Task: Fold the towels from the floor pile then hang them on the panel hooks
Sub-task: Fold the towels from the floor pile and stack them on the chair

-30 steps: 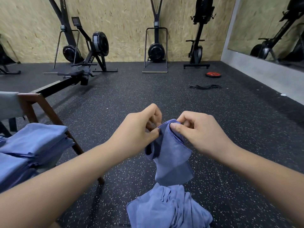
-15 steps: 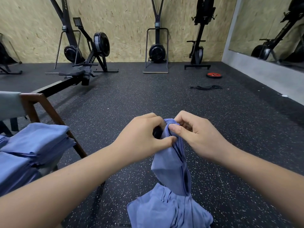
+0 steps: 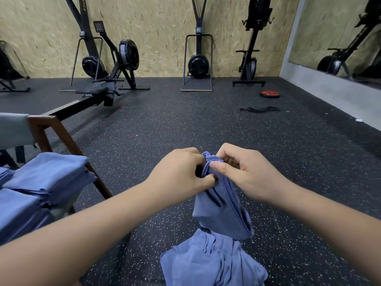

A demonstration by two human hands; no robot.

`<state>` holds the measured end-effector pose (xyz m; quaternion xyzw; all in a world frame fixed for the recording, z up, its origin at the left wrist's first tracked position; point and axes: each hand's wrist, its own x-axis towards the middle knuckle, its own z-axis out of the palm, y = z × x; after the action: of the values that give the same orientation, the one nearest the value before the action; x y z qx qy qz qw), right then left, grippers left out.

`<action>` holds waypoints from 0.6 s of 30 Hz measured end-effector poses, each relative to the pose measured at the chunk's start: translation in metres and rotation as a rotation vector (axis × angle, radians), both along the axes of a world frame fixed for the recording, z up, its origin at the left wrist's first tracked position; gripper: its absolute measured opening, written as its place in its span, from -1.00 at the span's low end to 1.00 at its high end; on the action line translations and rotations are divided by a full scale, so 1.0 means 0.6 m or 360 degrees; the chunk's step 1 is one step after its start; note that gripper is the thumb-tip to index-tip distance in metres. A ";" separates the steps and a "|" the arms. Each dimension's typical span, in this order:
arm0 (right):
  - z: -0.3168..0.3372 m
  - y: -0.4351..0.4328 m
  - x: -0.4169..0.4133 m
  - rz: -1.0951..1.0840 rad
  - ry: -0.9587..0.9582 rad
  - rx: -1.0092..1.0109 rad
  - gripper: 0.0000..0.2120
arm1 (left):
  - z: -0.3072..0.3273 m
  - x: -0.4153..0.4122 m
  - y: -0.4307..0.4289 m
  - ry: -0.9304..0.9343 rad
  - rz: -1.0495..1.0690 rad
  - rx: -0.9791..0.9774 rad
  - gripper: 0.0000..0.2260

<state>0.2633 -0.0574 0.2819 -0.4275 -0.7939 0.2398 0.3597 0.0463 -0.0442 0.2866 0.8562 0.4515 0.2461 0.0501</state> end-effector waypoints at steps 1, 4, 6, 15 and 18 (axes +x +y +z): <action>0.000 0.001 0.001 -0.0018 -0.0003 0.0013 -0.82 | 0.000 -0.001 0.002 0.0005 -0.0009 0.0003 -0.70; 0.000 0.009 0.014 -0.0119 -0.0049 0.0071 -0.80 | 0.007 -0.013 0.010 0.0006 -0.0021 0.0039 -0.74; 0.001 0.013 0.027 -0.0183 -0.0082 0.0069 -0.78 | 0.012 -0.028 0.017 0.0051 -0.0010 0.0043 -0.78; 0.007 0.022 0.060 -0.0359 -0.0115 -0.0019 -0.77 | 0.019 -0.065 0.038 -0.0047 -0.0079 -0.0009 -0.85; 0.005 0.027 0.068 -0.0399 -0.0132 -0.0069 -0.75 | 0.022 -0.068 0.037 -0.0237 -0.0061 -0.0007 -0.92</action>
<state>0.3044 -0.0414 0.2851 -0.5406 -0.7431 0.1922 0.3443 0.0056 -0.0221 0.3001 0.8439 0.4305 0.3071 0.0900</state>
